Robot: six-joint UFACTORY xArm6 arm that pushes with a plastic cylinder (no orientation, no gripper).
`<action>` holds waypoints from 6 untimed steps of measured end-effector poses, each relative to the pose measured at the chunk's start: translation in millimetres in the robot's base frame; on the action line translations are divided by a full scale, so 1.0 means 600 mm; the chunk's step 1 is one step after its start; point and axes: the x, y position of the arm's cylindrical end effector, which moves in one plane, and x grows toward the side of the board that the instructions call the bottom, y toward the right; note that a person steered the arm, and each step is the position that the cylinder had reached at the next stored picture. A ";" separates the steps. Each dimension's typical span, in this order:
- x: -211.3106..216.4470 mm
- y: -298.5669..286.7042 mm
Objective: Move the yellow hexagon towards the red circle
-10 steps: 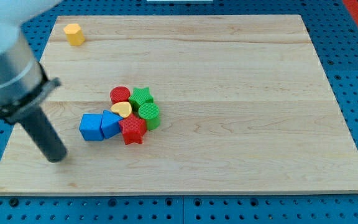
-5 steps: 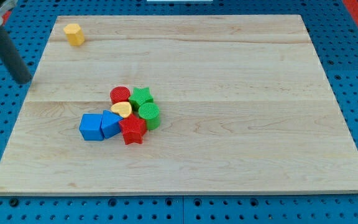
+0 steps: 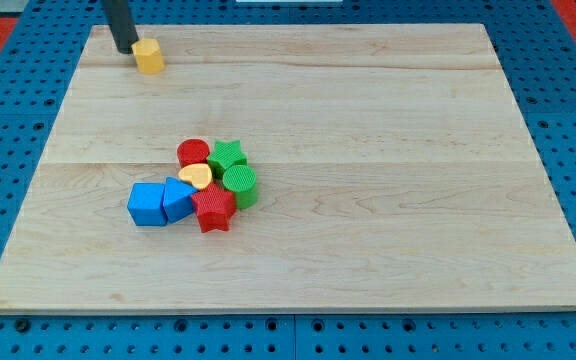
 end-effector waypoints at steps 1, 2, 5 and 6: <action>0.018 0.051; 0.045 0.072; 0.097 0.109; 0.130 0.112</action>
